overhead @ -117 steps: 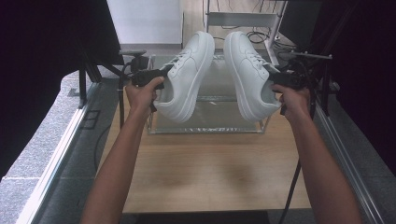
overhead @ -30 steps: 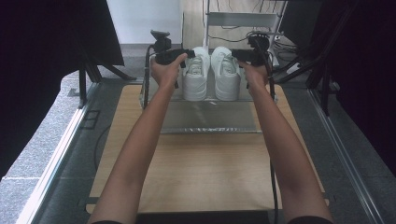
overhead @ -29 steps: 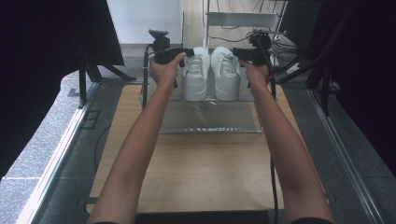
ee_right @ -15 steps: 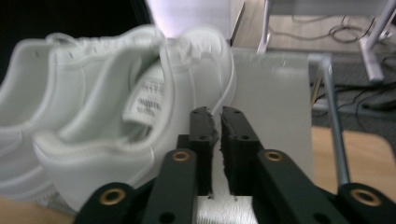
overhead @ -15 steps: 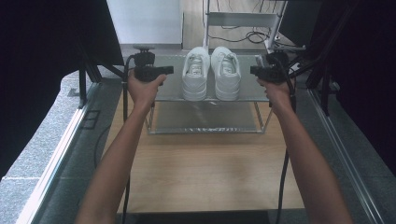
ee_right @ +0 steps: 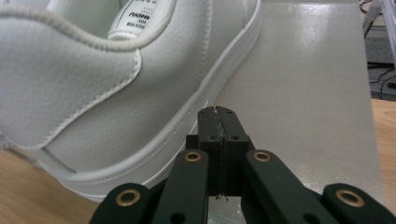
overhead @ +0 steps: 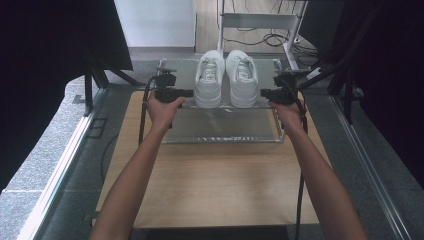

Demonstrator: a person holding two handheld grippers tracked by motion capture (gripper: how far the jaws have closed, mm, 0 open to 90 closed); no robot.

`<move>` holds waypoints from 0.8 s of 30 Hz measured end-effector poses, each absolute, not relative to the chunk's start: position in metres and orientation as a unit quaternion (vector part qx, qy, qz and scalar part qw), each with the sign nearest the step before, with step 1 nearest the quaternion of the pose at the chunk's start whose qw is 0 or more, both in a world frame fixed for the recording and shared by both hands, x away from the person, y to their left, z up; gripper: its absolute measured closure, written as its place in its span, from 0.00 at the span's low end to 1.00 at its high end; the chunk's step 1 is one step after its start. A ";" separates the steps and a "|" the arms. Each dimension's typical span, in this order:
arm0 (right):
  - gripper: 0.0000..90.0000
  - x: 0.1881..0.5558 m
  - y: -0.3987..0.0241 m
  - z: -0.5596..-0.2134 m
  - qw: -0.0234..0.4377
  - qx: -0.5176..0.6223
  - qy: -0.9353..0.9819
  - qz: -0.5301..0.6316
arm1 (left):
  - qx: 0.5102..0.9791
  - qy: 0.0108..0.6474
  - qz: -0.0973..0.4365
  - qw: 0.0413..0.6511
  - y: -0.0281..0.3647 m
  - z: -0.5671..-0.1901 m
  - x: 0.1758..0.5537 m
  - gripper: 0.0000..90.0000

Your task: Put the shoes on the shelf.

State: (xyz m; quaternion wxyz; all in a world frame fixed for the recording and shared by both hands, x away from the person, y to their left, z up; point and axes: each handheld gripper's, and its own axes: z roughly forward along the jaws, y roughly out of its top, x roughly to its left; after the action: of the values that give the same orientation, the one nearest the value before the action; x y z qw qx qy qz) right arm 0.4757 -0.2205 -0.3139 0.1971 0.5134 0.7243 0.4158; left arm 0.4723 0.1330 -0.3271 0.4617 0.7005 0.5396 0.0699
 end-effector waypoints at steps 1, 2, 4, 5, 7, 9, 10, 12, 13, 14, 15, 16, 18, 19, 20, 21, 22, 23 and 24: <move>1.00 0.475 -0.220 -0.314 0.199 0.513 0.724 0.416 | 0.700 0.541 0.070 0.461 0.133 -0.328 0.473 1.00; 1.00 0.475 -0.219 -0.315 0.198 0.511 0.726 0.415 | 0.699 0.542 0.069 0.461 0.132 -0.328 0.473 1.00; 1.00 0.476 -0.218 -0.315 0.196 0.510 0.727 0.415 | 0.699 0.543 0.067 0.460 0.131 -0.330 0.474 1.00; 1.00 0.476 -0.215 -0.316 0.193 0.508 0.729 0.417 | 0.699 0.543 0.065 0.462 0.131 -0.331 0.474 1.00; 1.00 0.476 -0.213 -0.317 0.191 0.506 0.731 0.416 | 0.698 0.544 0.067 0.462 0.129 -0.331 0.474 1.00; 1.00 0.475 -0.210 -0.317 0.203 0.504 0.731 0.412 | 0.696 0.546 0.064 0.462 0.129 -0.331 0.475 1.00; 1.00 0.475 -0.210 -0.317 0.205 0.502 0.732 0.412 | 0.696 0.547 0.064 0.461 0.129 -0.332 0.475 1.00; 1.00 0.476 -0.210 -0.317 0.201 0.505 0.730 0.414 | 0.693 0.550 0.066 0.461 0.128 -0.332 0.476 1.00; 1.00 0.475 -0.210 -0.317 0.203 0.506 0.729 0.413 | 0.695 0.549 0.068 0.459 0.128 -0.332 0.476 1.00; 1.00 0.475 -0.210 -0.317 0.203 0.506 0.729 0.413 | 0.694 0.550 0.068 0.461 0.128 -0.332 0.475 1.00; 1.00 0.475 -0.210 -0.317 0.205 0.505 0.730 0.413 | 0.692 0.551 0.067 0.462 0.128 -0.332 0.475 1.00; 1.00 0.475 -0.209 -0.317 0.203 0.506 0.729 0.414 | 0.692 0.551 0.064 0.463 0.129 -0.332 0.476 1.00; 1.00 0.475 -0.209 -0.317 0.201 0.507 0.728 0.416 | 0.690 0.552 0.064 0.463 0.129 -0.333 0.476 1.00; 1.00 0.475 -0.209 -0.317 0.201 0.506 0.728 0.416 | 0.689 0.554 0.064 0.463 0.128 -0.333 0.476 1.00; 1.00 0.476 -0.209 -0.317 0.201 0.506 0.729 0.416 | 0.688 0.555 0.068 0.463 0.127 -0.333 0.476 1.00; 1.00 0.476 -0.209 -0.316 0.201 0.506 0.729 0.415 | 0.689 0.555 0.070 0.460 0.127 -0.332 0.475 1.00; 1.00 0.475 -0.208 -0.316 0.202 0.506 0.729 0.413 | 0.689 0.556 0.070 0.460 0.126 -0.332 0.475 1.00; 1.00 0.475 -0.208 -0.316 0.202 0.508 0.728 0.413 | 0.689 0.556 0.071 0.460 0.126 -0.332 0.475 1.00; 1.00 0.475 -0.208 -0.316 0.202 0.508 0.728 0.413 | 0.688 0.556 0.071 0.461 0.126 -0.332 0.475 1.00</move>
State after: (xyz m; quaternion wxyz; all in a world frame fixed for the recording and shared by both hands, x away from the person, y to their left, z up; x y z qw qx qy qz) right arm 0.4751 -0.2075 -0.3160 0.2021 0.5078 0.7285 0.4130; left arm 0.4750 0.1262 -0.3323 0.4605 0.6883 0.5560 0.0707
